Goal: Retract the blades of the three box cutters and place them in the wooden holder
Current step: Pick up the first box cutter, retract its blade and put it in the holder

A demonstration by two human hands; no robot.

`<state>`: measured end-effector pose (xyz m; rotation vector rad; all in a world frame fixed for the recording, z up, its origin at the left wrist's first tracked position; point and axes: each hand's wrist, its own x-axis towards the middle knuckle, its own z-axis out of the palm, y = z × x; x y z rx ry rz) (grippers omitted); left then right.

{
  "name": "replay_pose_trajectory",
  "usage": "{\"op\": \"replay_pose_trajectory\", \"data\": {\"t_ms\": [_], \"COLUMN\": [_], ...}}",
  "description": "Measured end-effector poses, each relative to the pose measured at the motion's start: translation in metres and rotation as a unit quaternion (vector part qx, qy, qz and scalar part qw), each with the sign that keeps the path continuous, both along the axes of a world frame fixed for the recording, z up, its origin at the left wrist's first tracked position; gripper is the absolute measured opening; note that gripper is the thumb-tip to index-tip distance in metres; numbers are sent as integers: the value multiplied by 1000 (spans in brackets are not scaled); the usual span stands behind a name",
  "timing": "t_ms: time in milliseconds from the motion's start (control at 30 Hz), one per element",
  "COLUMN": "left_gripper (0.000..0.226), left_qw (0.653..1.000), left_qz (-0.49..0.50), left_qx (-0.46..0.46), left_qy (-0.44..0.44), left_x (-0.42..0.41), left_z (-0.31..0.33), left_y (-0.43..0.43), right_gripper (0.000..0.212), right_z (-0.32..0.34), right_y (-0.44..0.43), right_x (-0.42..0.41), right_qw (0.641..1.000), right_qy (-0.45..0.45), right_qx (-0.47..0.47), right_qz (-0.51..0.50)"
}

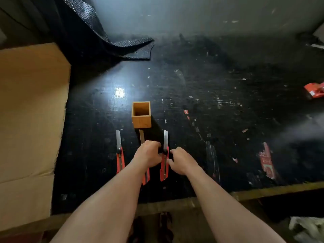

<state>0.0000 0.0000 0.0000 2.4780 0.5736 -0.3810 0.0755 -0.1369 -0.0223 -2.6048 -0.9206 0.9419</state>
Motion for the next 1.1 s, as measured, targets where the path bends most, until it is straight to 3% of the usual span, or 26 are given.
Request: {"op": "replay_pose_trajectory", "data": {"t_ms": [100, 233, 500, 833, 1100], "left_gripper": [8, 11, 30, 23, 35], "left_qw": [998, 989, 954, 883, 824], "left_qz": [46, 138, 267, 326, 297], "left_qx": [-24, -48, -126, -294, -410], "left_qy": [24, 6, -54, -167, -254], "left_x": [3, 6, 4, 2, -17], "left_z": [-14, -23, -31, 22, 94], "left_y": [-9, -22, -37, -5, 45], "right_gripper": [37, 43, 29, 26, 28], "right_z": [-7, -16, -14, 47, 113], "right_y": [-3, -4, -13, 3, 50], "right_x": [-7, -15, -11, 13, 14], "right_qw": [997, 985, 941, 907, 873], "right_qy": [25, 61, 143, 181, 221], "right_qx": [38, 89, 179, 316, 401], "right_qz": [-59, -136, -250, -214, -169]}}
